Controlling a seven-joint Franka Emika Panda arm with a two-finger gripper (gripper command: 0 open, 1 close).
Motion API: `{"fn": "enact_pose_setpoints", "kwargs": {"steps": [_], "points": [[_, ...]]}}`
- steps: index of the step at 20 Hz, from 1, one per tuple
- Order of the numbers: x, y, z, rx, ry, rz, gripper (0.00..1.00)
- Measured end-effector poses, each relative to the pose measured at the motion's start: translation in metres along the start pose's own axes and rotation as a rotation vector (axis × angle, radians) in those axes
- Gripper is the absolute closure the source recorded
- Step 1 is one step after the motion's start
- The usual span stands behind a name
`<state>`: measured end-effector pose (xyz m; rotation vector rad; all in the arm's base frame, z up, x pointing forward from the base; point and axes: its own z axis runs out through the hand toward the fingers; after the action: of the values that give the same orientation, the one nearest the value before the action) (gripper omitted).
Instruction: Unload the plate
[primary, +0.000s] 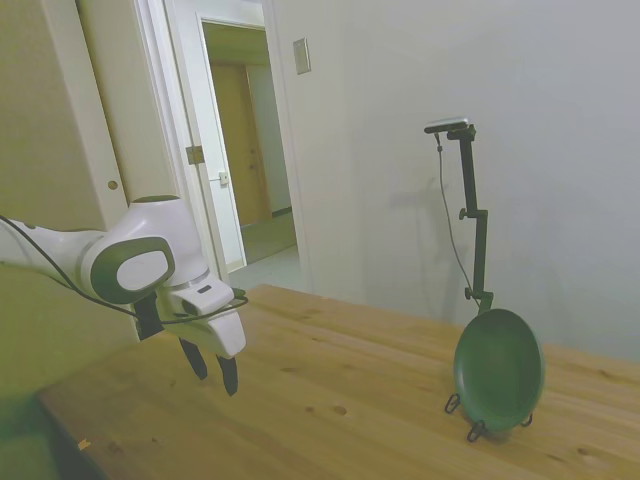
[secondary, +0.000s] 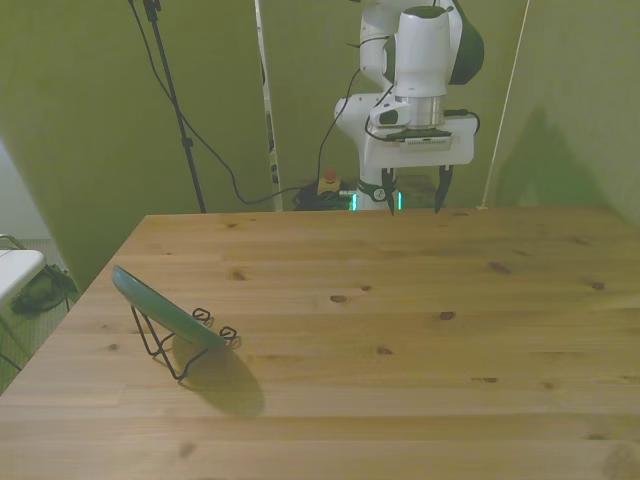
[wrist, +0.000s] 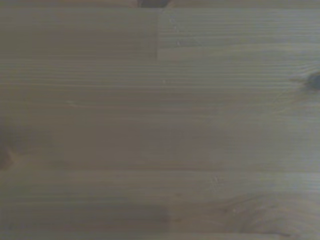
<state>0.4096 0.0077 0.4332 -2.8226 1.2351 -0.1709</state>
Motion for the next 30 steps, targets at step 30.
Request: {"fn": "enact_pose_setpoints", "kwargs": {"steps": [30], "points": [[0.304,0.134,-0.135,0.035,0.16,0.206,0.0]]}}
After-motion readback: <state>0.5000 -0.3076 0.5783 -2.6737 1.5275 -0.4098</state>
